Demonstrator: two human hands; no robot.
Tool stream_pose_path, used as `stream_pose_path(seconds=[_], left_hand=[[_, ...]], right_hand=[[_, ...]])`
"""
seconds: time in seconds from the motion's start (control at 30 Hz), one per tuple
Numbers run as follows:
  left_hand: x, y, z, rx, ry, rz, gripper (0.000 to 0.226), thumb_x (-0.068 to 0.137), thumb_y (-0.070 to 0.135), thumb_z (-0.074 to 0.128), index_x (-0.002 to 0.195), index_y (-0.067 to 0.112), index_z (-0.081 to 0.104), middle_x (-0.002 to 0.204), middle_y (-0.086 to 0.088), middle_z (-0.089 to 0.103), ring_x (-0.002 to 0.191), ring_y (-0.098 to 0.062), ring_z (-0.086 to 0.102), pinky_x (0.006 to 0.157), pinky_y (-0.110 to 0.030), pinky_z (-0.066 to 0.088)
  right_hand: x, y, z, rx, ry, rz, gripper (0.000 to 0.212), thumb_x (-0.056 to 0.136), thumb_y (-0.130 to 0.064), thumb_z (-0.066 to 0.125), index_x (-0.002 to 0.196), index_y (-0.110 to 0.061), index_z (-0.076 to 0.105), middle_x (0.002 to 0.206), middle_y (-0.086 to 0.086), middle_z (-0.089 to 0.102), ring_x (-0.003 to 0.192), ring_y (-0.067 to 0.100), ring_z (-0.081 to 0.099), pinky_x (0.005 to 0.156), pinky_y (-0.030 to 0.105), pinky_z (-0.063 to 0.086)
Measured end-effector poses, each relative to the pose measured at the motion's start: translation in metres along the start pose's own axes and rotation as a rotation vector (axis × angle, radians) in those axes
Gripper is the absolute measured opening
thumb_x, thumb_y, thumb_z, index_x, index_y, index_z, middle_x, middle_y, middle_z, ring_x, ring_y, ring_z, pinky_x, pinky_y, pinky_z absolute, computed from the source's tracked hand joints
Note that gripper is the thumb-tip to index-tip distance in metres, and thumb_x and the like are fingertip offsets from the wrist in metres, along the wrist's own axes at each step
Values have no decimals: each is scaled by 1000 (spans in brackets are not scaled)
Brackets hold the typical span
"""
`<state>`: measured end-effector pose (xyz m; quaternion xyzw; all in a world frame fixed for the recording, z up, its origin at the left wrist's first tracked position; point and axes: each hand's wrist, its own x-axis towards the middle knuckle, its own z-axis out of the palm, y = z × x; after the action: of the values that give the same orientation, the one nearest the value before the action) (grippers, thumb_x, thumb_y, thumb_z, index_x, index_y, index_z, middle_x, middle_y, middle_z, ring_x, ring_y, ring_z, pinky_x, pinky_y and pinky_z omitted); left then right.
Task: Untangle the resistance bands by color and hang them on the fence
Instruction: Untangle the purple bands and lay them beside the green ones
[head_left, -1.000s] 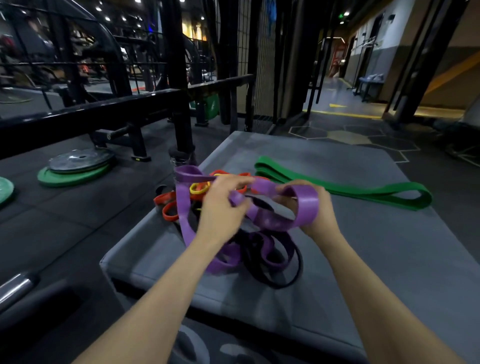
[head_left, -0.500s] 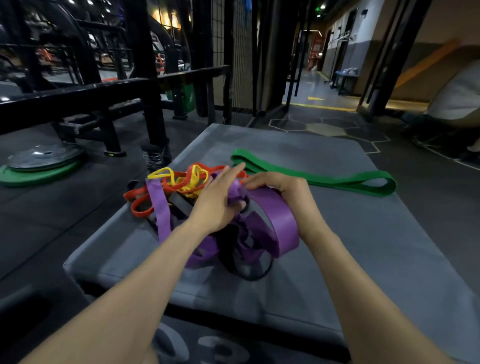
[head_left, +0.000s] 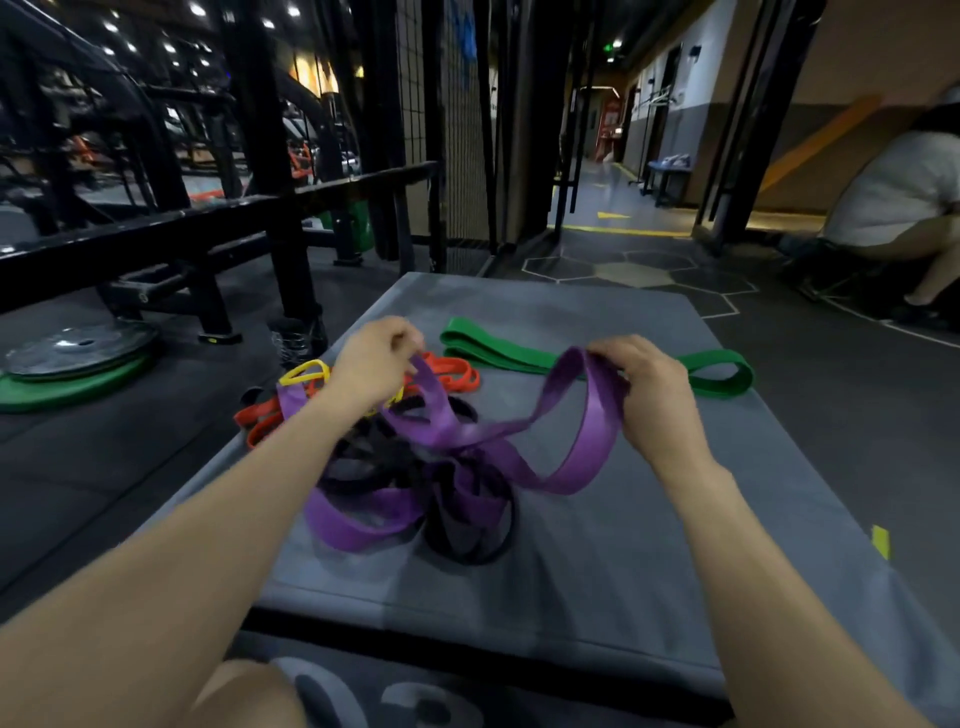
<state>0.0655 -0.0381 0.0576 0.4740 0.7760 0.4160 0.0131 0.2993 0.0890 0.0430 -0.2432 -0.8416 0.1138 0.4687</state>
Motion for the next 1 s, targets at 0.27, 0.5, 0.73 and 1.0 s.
stream_pose_path(seconds=[0.27,0.5,0.73,1.0], left_hand=[[-14,8,64,197,-412,128,31,91,31,56,114,10,59,108,-6,60,103,-20,58,85,-24,43],[-31,-12,98,209,-497,92,39,89,31,60,124,16,56,124,-5,58,110,-18,57,98,-28,42],[-30,-30,82,113,-208,38,21,89,19,58,109,15,65,114,-3,64,102,-16,60,91,-25,43],[-41,-42,72,138,-222,55,35,85,26,65,118,18,59,118,1,52,108,-14,54,95,-27,42]], right_hand=[[-10,18,-7,-98,-234,15,33,70,10,59,94,-7,73,91,15,68,87,25,64,80,28,48],[-27,45,-6,-497,-714,366,48,86,0,43,126,-23,58,123,14,60,114,33,55,89,38,48],[-18,1,75,-127,-671,171,52,89,-32,59,133,-6,47,139,13,46,131,28,39,108,28,25],[-10,8,115,-422,-807,87,45,84,-23,63,125,-9,50,128,16,49,120,34,41,103,38,33]])
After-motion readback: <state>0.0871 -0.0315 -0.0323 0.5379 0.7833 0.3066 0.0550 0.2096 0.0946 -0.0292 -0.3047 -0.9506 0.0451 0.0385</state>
